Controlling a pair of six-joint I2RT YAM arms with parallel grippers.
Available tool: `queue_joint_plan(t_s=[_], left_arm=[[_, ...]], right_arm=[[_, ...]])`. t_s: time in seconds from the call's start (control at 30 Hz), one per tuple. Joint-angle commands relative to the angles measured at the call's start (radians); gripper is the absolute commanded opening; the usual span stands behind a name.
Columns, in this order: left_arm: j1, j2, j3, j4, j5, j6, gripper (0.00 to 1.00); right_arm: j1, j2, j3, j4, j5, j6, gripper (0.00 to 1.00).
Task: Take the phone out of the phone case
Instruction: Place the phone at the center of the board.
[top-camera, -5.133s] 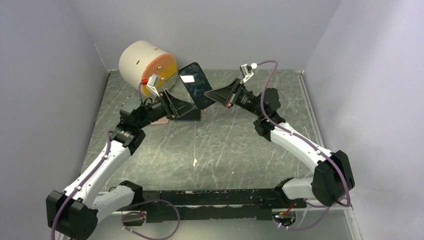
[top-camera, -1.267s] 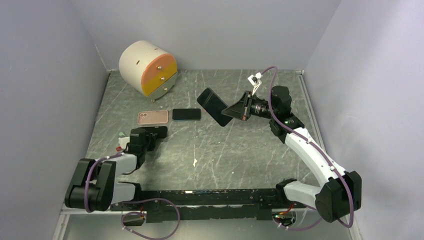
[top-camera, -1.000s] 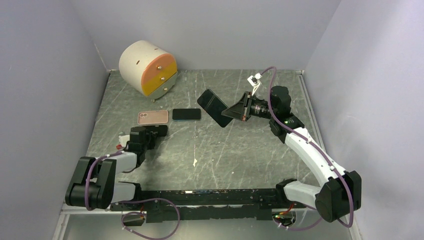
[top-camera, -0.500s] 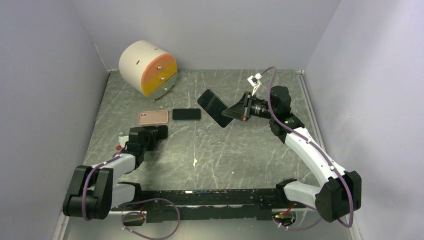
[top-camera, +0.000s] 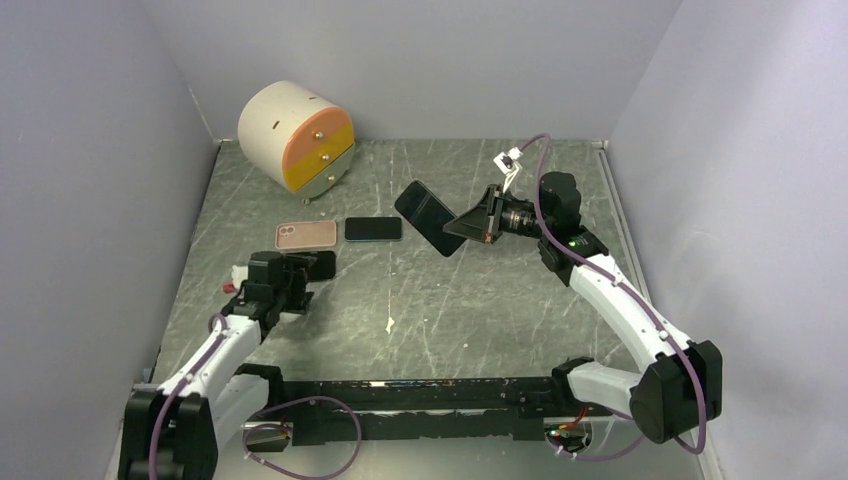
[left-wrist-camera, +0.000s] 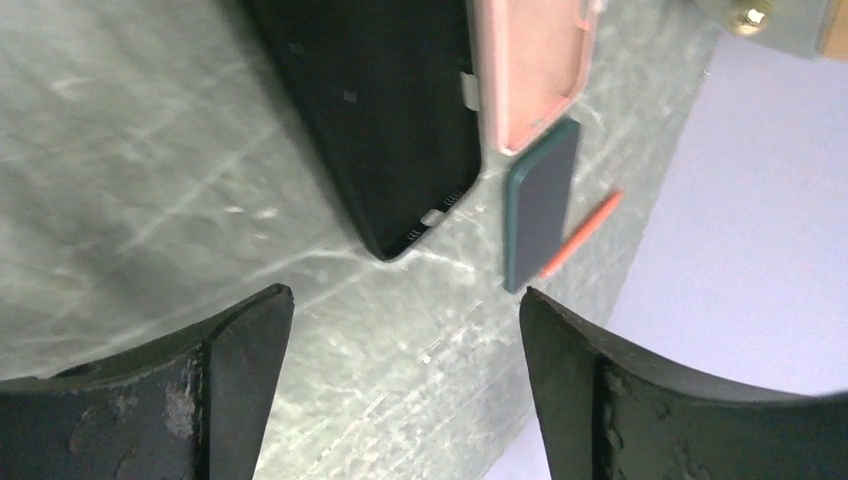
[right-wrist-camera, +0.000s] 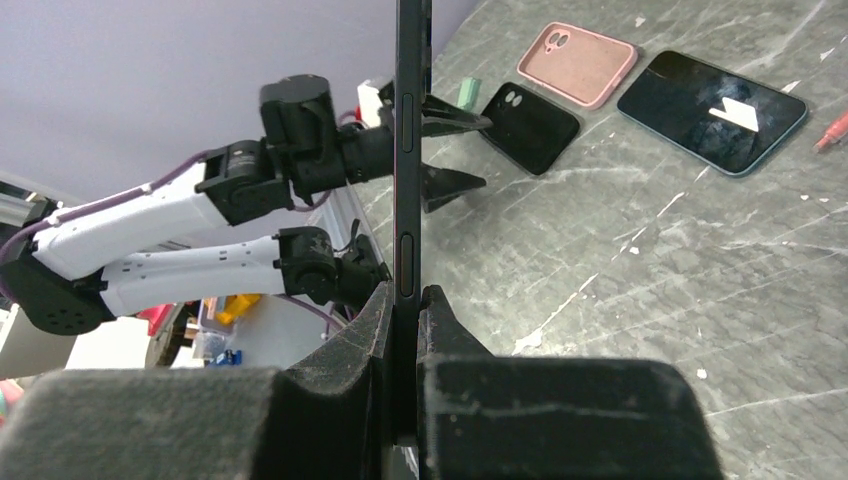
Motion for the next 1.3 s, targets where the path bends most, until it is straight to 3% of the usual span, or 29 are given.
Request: queue_joint_plan(t_s=[0.0, 0.37, 0.63, 0.77, 0.93, 1.13, 1.27], left_arm=[[0.003, -0.091, 0.107, -0.106, 0.057, 0.217, 0.88], [0.002, -0.191, 0.213, 0.028, 0.338, 0.439, 0.94], [-0.011, -0.194, 0.171, 0.419, 0.545, 0.373, 0.94], [-0.055, -0.169, 0.172, 0.563, 0.565, 0.348, 0.94], [-0.142, -0.124, 0.207, 0.604, 0.522, 0.354, 0.94], [-0.206, -0.013, 0.183, 0.817, 0.475, 0.247, 0.86], [-0.253, 0.046, 0.221, 0.855, 0.455, 0.251, 0.76]], right_arm=[[-0.004, -0.002, 0.033, 0.068, -0.030, 0.011, 0.00], [0.007, 0.011, -0.027, 0.217, 0.013, 0.140, 0.00], [0.055, 0.045, -0.072, 0.350, 0.073, 0.265, 0.00], [0.090, 0.063, -0.079, 0.400, 0.105, 0.308, 0.00], [0.133, 0.085, -0.084, 0.470, 0.130, 0.361, 0.00], [0.175, 0.102, -0.077, 0.536, 0.144, 0.396, 0.00], [0.201, 0.105, -0.069, 0.545, 0.160, 0.396, 0.00]])
